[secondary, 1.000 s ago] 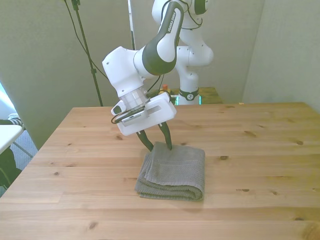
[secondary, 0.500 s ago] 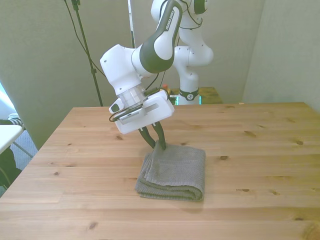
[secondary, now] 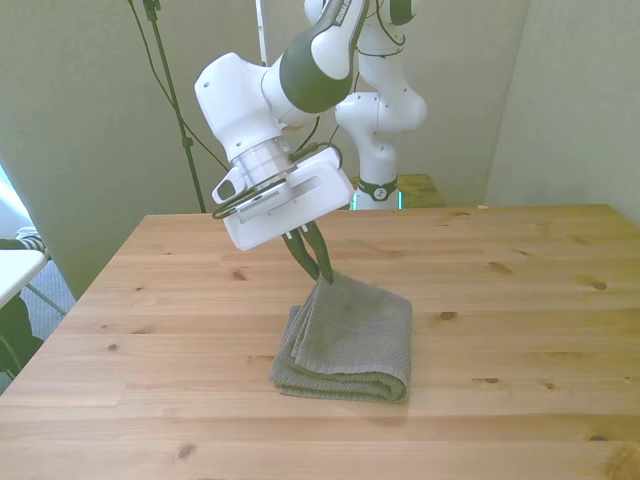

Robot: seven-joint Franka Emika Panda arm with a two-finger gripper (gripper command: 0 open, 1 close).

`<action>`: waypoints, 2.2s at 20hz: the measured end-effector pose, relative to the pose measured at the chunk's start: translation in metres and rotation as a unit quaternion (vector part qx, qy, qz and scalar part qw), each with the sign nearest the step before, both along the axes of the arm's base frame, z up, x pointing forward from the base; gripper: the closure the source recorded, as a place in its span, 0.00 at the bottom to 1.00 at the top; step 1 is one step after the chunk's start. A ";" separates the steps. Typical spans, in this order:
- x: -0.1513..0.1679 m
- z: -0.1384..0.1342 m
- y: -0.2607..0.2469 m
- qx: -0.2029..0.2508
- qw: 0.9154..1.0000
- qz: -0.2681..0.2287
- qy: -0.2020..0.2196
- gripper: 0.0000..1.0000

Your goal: Unfold the towel

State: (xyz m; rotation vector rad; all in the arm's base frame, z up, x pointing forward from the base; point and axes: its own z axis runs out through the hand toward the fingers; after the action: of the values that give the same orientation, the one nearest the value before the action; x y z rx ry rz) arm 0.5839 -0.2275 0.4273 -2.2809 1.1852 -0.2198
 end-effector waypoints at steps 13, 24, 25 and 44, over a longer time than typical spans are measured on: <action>0.039 0.031 0.182 -0.014 0.991 0.129 -0.026 1.00; 0.004 -0.011 0.221 -0.037 0.952 0.303 0.038 0.00; 0.003 -0.010 0.219 -0.036 0.950 0.308 0.039 0.00; -0.031 0.043 0.218 -0.133 0.980 0.130 0.076 0.00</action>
State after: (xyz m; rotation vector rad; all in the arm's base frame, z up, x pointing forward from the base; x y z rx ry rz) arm 0.5528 -0.0093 0.4701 -2.7004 0.9613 -0.1110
